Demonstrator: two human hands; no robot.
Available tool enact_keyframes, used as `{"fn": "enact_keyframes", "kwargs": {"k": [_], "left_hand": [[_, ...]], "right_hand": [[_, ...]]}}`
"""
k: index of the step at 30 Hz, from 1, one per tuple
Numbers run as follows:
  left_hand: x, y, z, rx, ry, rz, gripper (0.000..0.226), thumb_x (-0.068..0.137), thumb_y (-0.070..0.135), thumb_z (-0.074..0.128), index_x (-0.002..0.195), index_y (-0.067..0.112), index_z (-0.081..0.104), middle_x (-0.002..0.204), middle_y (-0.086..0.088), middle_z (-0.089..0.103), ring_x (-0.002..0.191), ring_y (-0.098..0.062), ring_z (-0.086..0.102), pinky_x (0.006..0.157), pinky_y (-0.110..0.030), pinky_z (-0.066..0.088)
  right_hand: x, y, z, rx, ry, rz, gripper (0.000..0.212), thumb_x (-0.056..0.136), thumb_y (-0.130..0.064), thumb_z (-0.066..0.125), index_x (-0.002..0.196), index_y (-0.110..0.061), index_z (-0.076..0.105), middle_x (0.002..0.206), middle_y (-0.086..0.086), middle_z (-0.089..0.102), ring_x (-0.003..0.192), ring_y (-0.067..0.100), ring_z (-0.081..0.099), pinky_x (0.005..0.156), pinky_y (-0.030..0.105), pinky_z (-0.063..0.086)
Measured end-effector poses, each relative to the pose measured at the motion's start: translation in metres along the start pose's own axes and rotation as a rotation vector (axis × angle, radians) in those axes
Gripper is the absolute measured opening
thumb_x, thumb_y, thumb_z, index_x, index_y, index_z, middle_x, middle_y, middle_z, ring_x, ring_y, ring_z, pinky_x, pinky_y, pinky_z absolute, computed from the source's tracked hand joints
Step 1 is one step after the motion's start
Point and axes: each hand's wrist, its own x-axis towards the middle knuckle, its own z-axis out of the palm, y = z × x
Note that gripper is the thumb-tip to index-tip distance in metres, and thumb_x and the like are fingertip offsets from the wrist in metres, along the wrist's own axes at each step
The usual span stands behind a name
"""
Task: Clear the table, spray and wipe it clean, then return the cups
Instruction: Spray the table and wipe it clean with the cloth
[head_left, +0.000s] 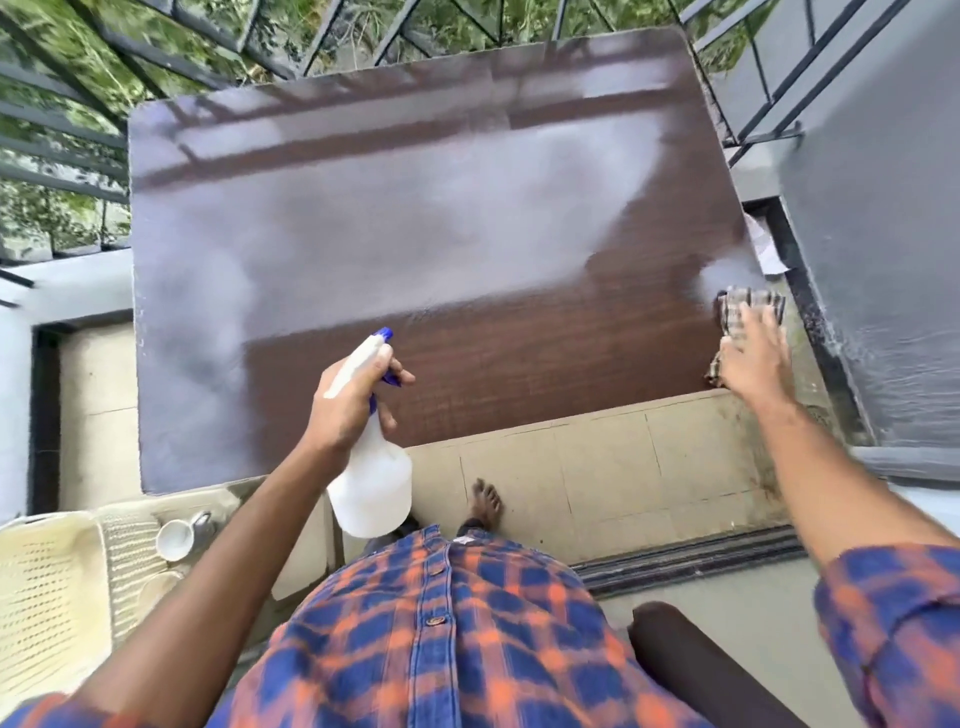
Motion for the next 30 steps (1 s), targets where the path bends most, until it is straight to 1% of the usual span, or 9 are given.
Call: {"fn": "enact_keyframes", "kwargs": {"k": [4,6,9,14,17,20,26,28,30], "left_hand": [[0.008,0.004,0.019,0.014,-0.04,-0.002,0.035,0.106,0.027,0.051,0.089,-0.001,0.064,0.099,-0.022,0.07,0.046,-0.023,0.052,0.046,-0.027,0.045],[0.013,0.008,0.029,0.014,-0.057,0.005,0.035,0.106,0.026,0.051,0.089,-0.001,0.064,0.098,-0.022,0.07,0.048,-0.018,0.055,0.044,-0.028,0.045],[0.024,0.016,0.042,0.029,-0.082,0.005,0.036,0.106,0.03,0.051,0.089,0.001,0.064,0.095,-0.014,0.072,0.045,-0.024,0.052,0.047,-0.029,0.045],[0.047,0.033,0.06,-0.008,-0.147,0.005,0.035,0.104,0.032,0.055,0.096,0.001,0.068,0.09,-0.012,0.07,0.059,-0.029,0.056,0.055,-0.031,0.045],[0.062,0.047,0.067,0.009,-0.174,0.005,0.036,0.104,0.032,0.054,0.101,-0.002,0.067,0.089,-0.012,0.071,0.055,-0.029,0.053,0.056,-0.032,0.042],[0.084,0.059,0.07,0.036,-0.187,0.02,0.036,0.105,0.03,0.052,0.094,-0.001,0.066,0.088,-0.008,0.072,0.064,-0.03,0.054,0.053,-0.033,0.041],[0.127,0.088,0.071,0.011,-0.204,-0.008,0.035,0.104,0.033,0.053,0.085,0.007,0.064,0.095,-0.012,0.073,0.041,-0.025,0.046,0.05,-0.031,0.042],[0.139,0.096,0.067,-0.014,-0.186,-0.009,0.035,0.104,0.033,0.052,0.085,0.007,0.064,0.093,-0.005,0.074,0.041,-0.025,0.046,0.049,-0.028,0.043],[0.155,0.102,0.061,-0.027,-0.16,-0.006,0.035,0.106,0.03,0.05,0.086,0.004,0.064,0.089,0.002,0.074,0.041,-0.023,0.047,0.047,-0.026,0.043]], "right_hand": [[-0.019,-0.045,0.027,0.041,0.129,0.223,0.064,0.099,-0.031,0.05,0.159,-0.031,0.026,0.17,0.001,0.01,0.155,0.032,0.011,0.121,0.061,0.012],[-0.049,-0.084,0.052,0.043,0.222,0.173,0.062,0.096,-0.031,0.054,0.155,-0.027,0.036,0.167,0.006,0.022,0.152,0.036,0.021,0.117,0.066,0.019],[-0.104,-0.144,0.088,-0.009,0.223,-0.151,0.058,0.094,-0.035,0.049,0.151,-0.027,0.043,0.164,0.006,0.031,0.149,0.036,0.027,0.116,0.062,0.021],[-0.148,-0.212,0.121,-0.152,-0.049,-0.895,0.054,0.095,-0.029,0.048,0.148,-0.037,0.043,0.162,-0.005,0.034,0.15,0.026,0.025,0.119,0.057,0.021],[-0.098,-0.208,0.107,-0.209,-0.073,-1.065,0.051,0.094,-0.032,0.049,0.145,-0.042,0.048,0.161,-0.007,0.037,0.148,0.024,0.031,0.117,0.05,0.025],[-0.029,-0.182,0.079,-0.154,0.074,-0.777,0.049,0.094,-0.032,0.048,0.143,-0.039,0.05,0.16,-0.003,0.038,0.144,0.029,0.038,0.112,0.051,0.035],[0.052,-0.082,0.021,-0.013,0.24,0.071,0.055,0.097,-0.031,0.049,0.152,-0.031,0.041,0.165,0.003,0.028,0.148,0.033,0.03,0.114,0.054,0.034],[0.046,-0.099,0.022,0.016,0.258,0.231,0.056,0.098,-0.029,0.052,0.153,-0.032,0.04,0.166,0.0,0.027,0.15,0.031,0.026,0.116,0.056,0.03],[0.034,-0.141,0.03,0.01,0.28,0.21,0.053,0.098,-0.03,0.05,0.151,-0.03,0.043,0.164,0.0,0.03,0.15,0.031,0.028,0.114,0.058,0.03]]}}
